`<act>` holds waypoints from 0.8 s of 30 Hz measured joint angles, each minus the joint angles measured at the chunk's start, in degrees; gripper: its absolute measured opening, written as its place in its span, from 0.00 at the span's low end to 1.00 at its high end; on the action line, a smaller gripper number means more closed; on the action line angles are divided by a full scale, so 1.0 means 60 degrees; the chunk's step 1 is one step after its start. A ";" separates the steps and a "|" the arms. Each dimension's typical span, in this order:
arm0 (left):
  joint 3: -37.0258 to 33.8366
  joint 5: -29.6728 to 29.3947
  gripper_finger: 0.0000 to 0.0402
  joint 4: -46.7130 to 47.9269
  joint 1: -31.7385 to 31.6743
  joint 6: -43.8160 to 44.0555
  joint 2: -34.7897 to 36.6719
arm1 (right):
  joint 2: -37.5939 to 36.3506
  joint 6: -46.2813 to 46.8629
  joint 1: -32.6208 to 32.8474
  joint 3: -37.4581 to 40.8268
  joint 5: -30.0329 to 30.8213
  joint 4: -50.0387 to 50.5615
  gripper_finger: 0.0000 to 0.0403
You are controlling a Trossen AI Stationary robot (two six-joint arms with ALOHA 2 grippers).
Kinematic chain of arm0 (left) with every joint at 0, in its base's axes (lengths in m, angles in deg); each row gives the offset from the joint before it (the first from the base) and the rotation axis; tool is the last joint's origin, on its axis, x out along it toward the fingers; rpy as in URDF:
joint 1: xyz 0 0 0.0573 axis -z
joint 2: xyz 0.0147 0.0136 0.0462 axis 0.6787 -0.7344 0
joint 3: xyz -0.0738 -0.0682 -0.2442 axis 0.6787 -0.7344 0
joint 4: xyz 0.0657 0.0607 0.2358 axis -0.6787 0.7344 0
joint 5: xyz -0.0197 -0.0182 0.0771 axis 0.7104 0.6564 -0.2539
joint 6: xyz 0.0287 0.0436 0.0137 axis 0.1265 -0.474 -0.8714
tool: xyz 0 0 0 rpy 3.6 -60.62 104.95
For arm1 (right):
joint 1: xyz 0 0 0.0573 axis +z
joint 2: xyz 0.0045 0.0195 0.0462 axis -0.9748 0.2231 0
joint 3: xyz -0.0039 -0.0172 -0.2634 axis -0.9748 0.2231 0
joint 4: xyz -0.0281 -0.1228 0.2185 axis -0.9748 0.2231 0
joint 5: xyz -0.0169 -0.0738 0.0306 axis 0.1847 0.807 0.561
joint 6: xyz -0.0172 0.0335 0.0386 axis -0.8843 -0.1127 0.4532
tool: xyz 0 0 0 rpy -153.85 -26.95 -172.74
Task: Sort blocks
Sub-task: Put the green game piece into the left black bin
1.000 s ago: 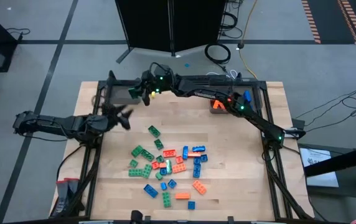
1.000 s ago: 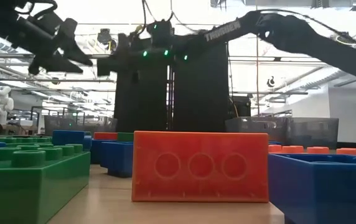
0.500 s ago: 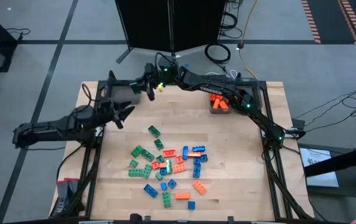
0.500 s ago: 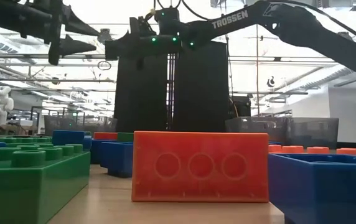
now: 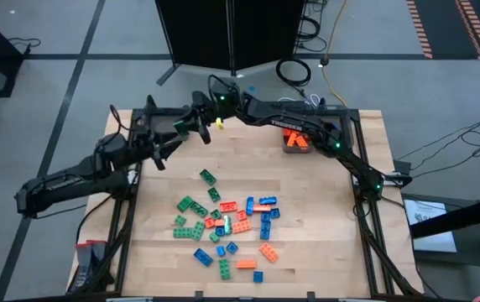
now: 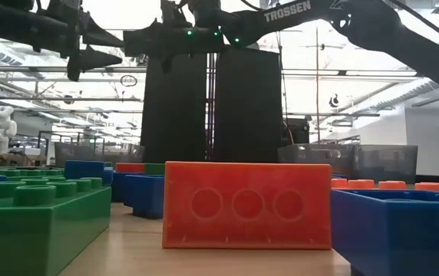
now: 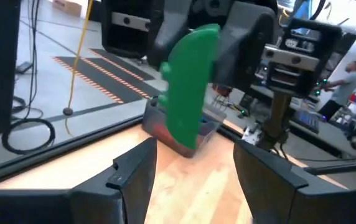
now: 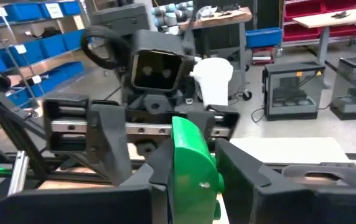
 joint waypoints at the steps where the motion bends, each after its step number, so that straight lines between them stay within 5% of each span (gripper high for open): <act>1: 0.0000 0.0058 0.54 -0.0148 -0.0067 -0.0008 -0.0009 | -0.0004 -0.0033 0.0019 0.0000 -0.0030 0.0052 0.18; 16: 0.0000 0.1701 0.51 -0.1807 -0.0444 -0.0176 -0.1586 | -0.0004 -0.0457 0.0326 0.0000 -0.0125 0.0086 0.18; 24: 0.0000 0.1581 0.19 -0.2125 -0.0461 -0.0546 -0.1710 | -0.0011 -0.0384 0.0322 0.0000 -0.0124 0.0112 0.18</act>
